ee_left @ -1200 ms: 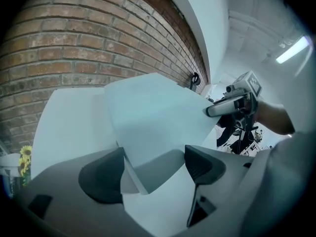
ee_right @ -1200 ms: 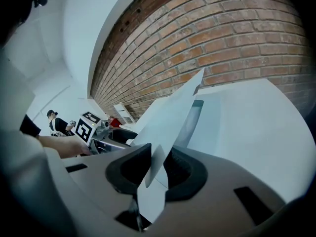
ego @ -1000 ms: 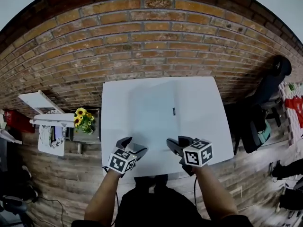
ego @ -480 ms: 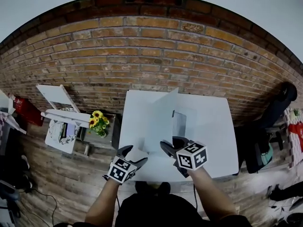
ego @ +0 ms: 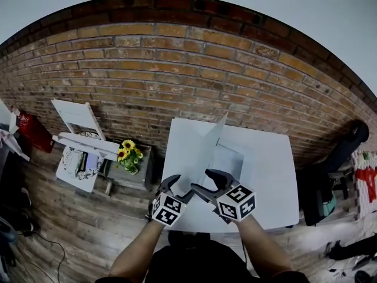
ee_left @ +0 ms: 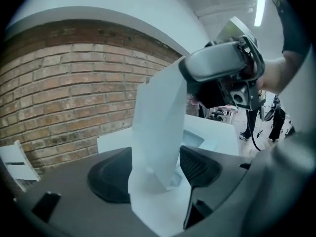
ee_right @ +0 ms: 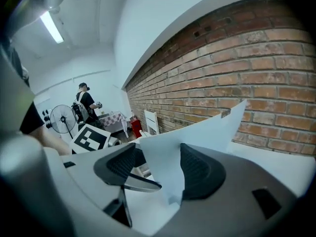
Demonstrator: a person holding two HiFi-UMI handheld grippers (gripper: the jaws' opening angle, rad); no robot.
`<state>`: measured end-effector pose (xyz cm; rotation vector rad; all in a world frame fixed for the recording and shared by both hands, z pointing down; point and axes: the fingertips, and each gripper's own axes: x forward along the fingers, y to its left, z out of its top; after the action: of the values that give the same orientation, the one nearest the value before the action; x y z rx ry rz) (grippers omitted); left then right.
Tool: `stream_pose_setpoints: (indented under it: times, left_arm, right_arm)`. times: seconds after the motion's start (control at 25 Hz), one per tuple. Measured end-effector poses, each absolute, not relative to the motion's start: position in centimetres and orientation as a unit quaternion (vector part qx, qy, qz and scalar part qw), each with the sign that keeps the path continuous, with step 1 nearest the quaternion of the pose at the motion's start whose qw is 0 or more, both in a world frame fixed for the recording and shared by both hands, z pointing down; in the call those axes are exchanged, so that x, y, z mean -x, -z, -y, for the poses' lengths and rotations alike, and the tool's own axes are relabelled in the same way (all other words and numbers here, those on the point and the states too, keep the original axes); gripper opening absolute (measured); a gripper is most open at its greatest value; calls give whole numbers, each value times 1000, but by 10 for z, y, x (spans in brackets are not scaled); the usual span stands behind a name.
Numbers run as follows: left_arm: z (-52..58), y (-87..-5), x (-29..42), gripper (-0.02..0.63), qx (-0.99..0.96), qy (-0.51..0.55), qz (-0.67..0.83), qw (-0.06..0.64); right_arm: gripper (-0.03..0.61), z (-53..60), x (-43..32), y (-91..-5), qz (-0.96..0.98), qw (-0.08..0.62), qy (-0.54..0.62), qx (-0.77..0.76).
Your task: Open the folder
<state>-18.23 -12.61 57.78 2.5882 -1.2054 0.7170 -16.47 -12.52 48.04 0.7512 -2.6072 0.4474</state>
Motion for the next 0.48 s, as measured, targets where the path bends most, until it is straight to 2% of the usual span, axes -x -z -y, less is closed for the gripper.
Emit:
stream_pose_setpoints:
  times: [0.2,0.36,0.48]
  left_arm:
    - [136,-583,198,244,-863,-237,432,107]
    - [144,-588,213,112,-845,-239,466,108]
    - [151,-592,215,106,-838,-263,470,86]
  right_arm:
    - [296,121,135,-503,926,199,-177,-267]
    - [298,110,97,-587,894,312,-176,-271]
    - [299,96,93,-630,880,369,-169,-246]
